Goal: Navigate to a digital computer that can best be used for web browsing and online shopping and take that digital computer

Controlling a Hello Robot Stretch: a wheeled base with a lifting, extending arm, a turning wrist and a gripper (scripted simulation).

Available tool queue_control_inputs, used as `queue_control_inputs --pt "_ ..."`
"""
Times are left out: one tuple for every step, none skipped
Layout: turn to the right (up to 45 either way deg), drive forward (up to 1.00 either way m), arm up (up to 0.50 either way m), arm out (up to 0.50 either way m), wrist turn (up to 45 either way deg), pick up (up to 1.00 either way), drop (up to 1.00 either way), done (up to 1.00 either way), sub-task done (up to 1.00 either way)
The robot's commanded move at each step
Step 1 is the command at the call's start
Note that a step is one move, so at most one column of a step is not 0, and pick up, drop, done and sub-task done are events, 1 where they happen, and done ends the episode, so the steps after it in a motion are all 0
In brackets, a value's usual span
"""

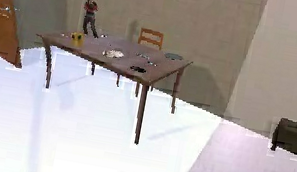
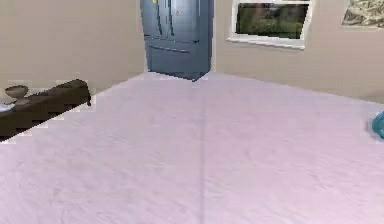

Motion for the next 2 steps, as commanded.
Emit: queue_control_inputs --pt "-45.0 0.0 0.0 0.0 0.0 0.0 0.0 0.0 0.0" --pt "-36.0 0.0 0.0 0.0 0.0 0.0 0.0 0.0 0.0"
